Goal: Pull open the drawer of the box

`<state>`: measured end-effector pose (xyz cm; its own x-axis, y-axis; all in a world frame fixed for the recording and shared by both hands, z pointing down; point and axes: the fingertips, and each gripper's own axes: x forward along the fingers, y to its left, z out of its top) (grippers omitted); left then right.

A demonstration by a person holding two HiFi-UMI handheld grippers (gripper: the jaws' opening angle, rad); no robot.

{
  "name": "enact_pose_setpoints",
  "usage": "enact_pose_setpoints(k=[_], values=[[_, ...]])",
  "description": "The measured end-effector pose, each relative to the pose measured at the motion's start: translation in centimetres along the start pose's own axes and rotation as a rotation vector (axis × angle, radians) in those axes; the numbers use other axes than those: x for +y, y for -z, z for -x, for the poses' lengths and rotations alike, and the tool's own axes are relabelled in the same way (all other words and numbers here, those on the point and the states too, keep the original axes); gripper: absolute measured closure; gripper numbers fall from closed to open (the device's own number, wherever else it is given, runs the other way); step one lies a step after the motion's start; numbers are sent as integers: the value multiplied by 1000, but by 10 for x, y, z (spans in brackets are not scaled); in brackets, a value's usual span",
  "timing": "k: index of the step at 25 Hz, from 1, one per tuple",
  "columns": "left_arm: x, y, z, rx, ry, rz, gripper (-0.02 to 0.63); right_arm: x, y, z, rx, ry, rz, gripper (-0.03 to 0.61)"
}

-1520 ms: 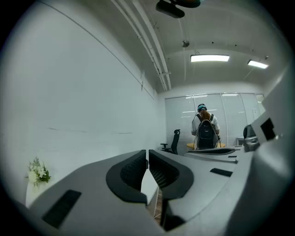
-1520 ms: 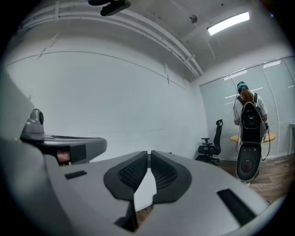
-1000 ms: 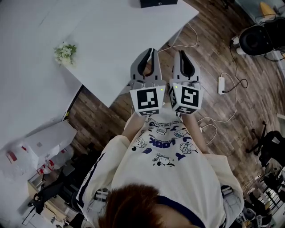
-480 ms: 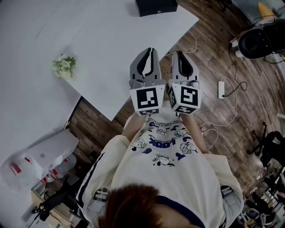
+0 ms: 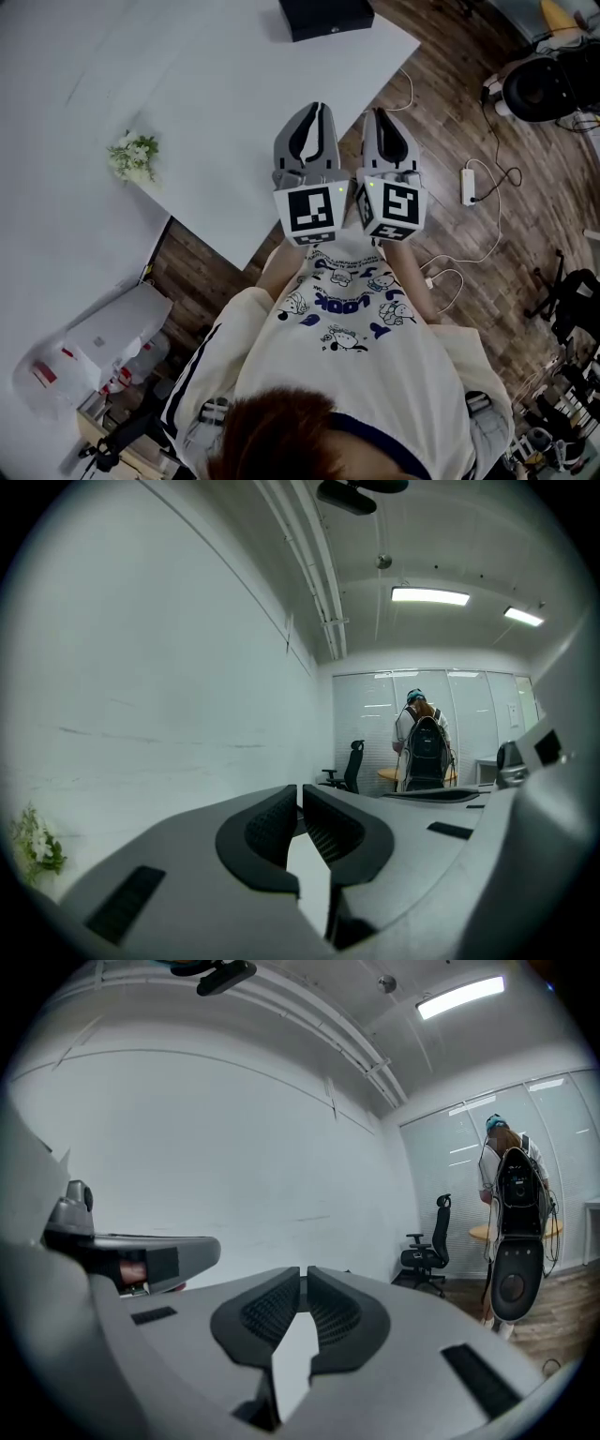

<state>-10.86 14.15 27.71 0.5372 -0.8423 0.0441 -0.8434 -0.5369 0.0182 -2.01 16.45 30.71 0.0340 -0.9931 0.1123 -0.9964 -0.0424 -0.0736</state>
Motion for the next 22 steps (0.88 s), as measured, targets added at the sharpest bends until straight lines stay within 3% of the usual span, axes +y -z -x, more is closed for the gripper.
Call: enact_pose_setpoints(k=[10, 22], values=[[11, 13, -34, 41, -6, 16, 584, -13, 6, -33, 28, 6, -9, 535], [14, 21, -105, 70, -63, 28, 584, -46, 4, -100, 54, -56, 0, 535]])
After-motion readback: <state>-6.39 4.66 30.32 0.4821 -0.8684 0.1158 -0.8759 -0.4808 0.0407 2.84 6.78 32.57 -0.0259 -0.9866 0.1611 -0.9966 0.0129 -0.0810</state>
